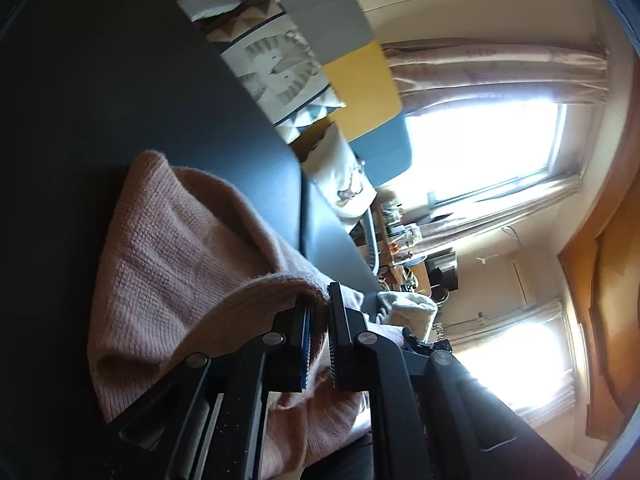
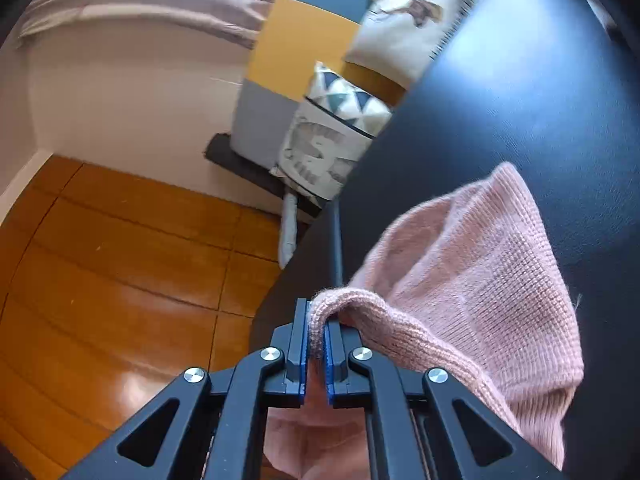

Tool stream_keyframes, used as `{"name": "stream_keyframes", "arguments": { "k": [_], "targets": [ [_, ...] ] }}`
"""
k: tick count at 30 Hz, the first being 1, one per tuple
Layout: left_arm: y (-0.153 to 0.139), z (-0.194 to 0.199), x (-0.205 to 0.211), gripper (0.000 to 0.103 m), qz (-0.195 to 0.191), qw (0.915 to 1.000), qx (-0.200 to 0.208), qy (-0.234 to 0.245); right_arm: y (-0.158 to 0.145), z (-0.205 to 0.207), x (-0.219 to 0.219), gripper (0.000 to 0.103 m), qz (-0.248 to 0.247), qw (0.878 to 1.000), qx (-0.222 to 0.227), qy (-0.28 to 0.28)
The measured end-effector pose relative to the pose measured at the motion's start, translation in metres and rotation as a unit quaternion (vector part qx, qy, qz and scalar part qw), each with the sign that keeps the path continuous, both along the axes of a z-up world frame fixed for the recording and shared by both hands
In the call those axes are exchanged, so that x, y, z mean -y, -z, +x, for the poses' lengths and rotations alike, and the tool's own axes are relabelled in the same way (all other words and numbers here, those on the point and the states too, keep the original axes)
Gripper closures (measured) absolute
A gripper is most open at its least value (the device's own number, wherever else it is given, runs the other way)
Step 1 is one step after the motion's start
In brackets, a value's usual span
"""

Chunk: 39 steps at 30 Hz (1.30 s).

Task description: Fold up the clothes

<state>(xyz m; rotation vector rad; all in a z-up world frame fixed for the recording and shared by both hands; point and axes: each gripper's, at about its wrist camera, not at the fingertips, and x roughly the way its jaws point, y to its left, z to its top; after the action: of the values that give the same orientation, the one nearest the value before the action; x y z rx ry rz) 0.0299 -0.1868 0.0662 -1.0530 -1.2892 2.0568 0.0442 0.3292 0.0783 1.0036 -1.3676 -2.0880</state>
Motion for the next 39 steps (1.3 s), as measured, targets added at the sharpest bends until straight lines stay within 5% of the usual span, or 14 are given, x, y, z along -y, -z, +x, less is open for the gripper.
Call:
{"name": "stream_keyframes", "arguments": {
  "k": [10,14,28,34,39],
  "targets": [
    [0.038,-0.028,0.011,0.095,0.061,0.996,0.06,-0.027,0.038,-0.026,-0.011,0.095,-0.036,0.998,0.056,0.023],
    [0.059,-0.042,0.014,0.095,0.112,0.9879,0.098,-0.044,0.054,-0.04,-0.011,0.083,-0.065,0.994,0.078,0.033],
    [0.088,-0.059,0.01,0.085,0.24,0.9593,0.126,-0.078,0.065,-0.057,-0.012,0.078,-0.112,0.99,0.081,0.027],
    [0.083,-0.071,0.006,0.081,0.232,0.961,0.127,-0.082,0.05,-0.065,-0.014,0.078,-0.117,0.991,0.039,0.047],
    [0.061,-0.065,0.014,0.081,0.129,0.9835,0.099,-0.079,0.027,-0.075,-0.011,0.078,-0.054,0.997,0.039,0.03]
  ]
}}
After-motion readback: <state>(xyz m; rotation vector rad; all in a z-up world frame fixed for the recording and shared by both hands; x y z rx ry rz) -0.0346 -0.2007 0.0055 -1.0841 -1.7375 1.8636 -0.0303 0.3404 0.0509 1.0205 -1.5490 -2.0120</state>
